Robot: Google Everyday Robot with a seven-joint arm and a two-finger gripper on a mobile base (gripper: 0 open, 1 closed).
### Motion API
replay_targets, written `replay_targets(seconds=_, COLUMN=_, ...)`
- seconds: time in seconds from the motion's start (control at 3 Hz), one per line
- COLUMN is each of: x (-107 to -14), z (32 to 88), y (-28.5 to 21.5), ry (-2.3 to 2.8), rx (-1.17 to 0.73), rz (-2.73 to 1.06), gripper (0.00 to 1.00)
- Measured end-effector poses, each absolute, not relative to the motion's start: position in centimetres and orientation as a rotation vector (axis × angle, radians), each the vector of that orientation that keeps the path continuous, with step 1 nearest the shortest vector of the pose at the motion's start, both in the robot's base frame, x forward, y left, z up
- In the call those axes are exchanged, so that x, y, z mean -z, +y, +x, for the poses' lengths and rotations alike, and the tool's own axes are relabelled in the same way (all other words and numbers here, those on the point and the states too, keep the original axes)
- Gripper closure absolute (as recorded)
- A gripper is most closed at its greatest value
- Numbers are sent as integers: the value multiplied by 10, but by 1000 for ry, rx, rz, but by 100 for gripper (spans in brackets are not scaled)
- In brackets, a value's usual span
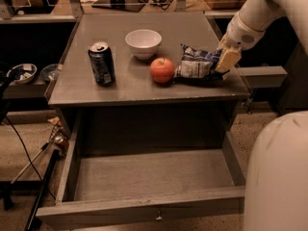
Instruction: Pick blue chip bag from top drawer and place on counter
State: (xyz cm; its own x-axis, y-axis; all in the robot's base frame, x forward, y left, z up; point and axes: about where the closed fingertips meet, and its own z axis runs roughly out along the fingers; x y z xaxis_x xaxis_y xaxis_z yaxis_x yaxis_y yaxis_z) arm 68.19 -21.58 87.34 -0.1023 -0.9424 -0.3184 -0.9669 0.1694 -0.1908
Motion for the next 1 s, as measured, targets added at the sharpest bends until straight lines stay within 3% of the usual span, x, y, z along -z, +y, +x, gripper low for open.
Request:
replay_targets(seconds=0.33, x=-873, z=682, y=-216, ry=2089, rx=-93, rz=-1813, gripper=4)
replay_targets(seconds=1.0, x=-873, z=682, y=-216, ry=2089, rx=-93, rz=-1813, gripper=0)
